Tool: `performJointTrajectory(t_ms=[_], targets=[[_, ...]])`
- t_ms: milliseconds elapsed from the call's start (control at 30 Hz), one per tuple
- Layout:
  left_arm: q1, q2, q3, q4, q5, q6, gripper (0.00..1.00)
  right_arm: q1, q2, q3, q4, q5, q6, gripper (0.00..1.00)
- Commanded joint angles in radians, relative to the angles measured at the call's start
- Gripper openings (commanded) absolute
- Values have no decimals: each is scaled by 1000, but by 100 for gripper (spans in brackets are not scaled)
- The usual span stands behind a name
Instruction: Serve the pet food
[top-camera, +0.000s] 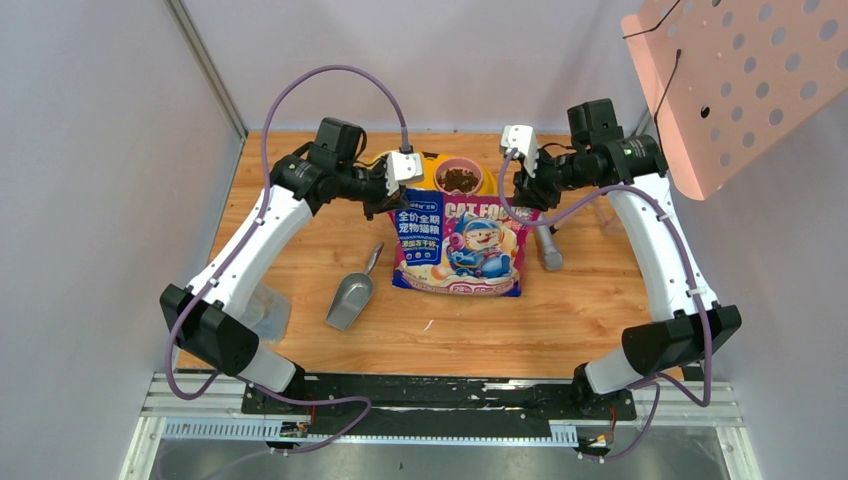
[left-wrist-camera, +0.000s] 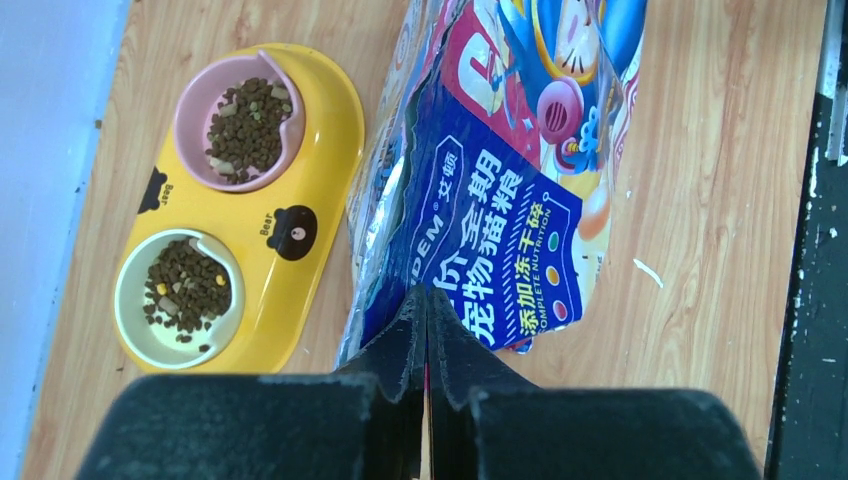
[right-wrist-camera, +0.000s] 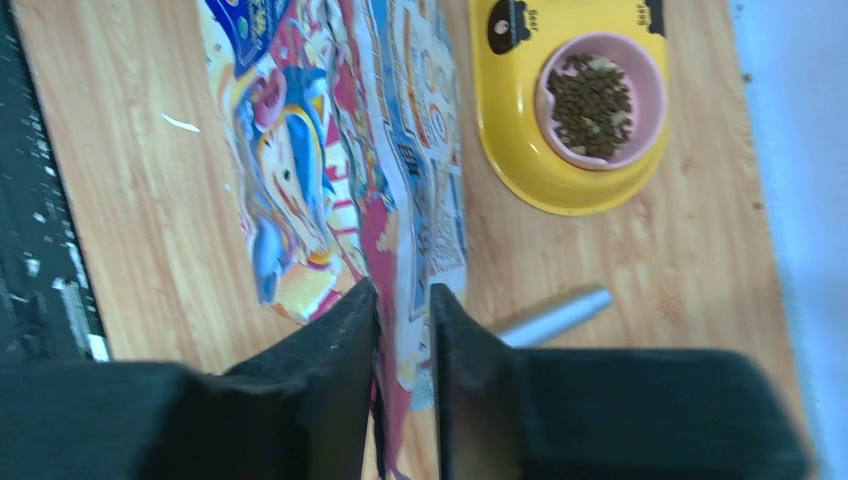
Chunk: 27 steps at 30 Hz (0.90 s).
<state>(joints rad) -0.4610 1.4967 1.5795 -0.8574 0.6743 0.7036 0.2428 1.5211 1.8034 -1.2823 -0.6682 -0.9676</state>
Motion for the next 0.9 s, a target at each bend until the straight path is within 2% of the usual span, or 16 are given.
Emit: performJointTrajectory(t_ms=[0,67,200,300,433,567,600,633,700,767,867], targets=[[7,-8,56,-43,-12,53,0,-12,-67,5,24,69,-33,32],[7,-6,76,-61,0,49,0,-12,-68,2,-3,110,-58,37],[7,8,110,-79,11,38,0,-28,-69,-3,-14,153,-78,36],[7,12,112,-73,34,22,0,-43,-58,3,-38,163,-99,26],[7,30,119,-73,47,15,0,-50,-36,28,-92,159,-123,1],[5,41,123,-52,50,0,1,-54,-29,82,-127,95,-133,0],[2,41,123,-32,63,-10,5,-53,-30,95,-129,78,-131,0],[-7,46,124,-21,67,-15,20,-52,-32,104,-128,66,-133,0],[-36,61,130,14,70,-28,39,-48,-39,116,-127,52,-134,0],[-70,88,140,49,72,-53,44,-46,-46,120,-126,44,-134,0],[-115,138,161,80,76,-72,41,-45,-57,110,-117,42,-130,0]])
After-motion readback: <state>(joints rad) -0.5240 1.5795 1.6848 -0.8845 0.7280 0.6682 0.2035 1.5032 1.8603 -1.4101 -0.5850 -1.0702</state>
